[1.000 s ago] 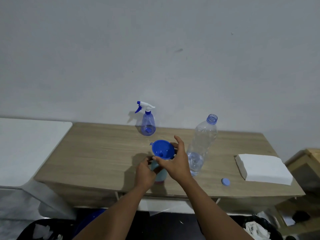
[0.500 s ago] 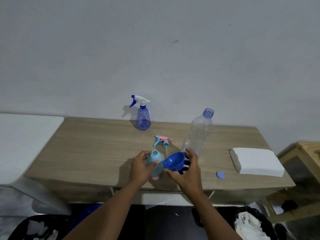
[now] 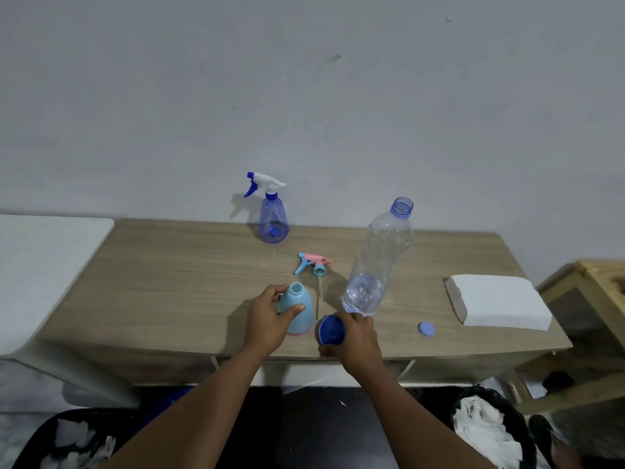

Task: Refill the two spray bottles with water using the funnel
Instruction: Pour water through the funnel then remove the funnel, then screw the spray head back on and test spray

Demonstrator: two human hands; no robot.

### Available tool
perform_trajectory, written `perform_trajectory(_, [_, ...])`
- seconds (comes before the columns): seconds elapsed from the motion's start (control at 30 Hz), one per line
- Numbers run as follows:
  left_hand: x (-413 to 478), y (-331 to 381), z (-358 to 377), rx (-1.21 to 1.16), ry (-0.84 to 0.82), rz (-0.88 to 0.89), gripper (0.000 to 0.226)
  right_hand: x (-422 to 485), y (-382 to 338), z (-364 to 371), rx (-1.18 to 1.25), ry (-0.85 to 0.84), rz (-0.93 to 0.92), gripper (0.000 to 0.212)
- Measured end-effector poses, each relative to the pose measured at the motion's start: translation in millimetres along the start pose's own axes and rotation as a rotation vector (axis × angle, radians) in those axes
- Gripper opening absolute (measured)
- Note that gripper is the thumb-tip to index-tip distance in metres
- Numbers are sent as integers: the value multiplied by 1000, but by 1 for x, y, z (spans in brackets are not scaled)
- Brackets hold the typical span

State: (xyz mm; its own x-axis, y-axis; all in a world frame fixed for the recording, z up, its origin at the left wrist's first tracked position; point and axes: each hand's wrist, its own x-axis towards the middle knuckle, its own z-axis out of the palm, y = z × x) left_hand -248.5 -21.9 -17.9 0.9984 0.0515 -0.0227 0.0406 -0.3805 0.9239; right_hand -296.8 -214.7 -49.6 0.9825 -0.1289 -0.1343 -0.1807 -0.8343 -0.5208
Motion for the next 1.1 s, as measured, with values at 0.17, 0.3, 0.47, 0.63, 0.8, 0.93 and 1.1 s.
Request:
perform_trajectory(0.17, [-3,4,-2,18,11,8,46,1,0,11,145,46,55,82])
perform_trajectory(0.3, [-4,4,-2,9,16,-2,45,-15,1,3,297,111,30,82])
perform_trajectory(0.47, [-2,0,0,-6,21,2,44,-39,47,-18,265,334,79,61])
perform_trajectory(0.63, [-3,1,2,-25,24,0,43,-20,100,-51,101,339,298,37])
perform_trajectory(0.8, [-4,3,3,-60,34,2,40,-2,118,-66,70,232,409,46])
perform_trajectory(0.93, [-5,6,3,-69,29,10,40,-6,105,-57,-9,311,276,32])
perform_trajectory(1.1, [-6,7,2,-68,26,4,40,-18,44,-22,109,244,-77,6])
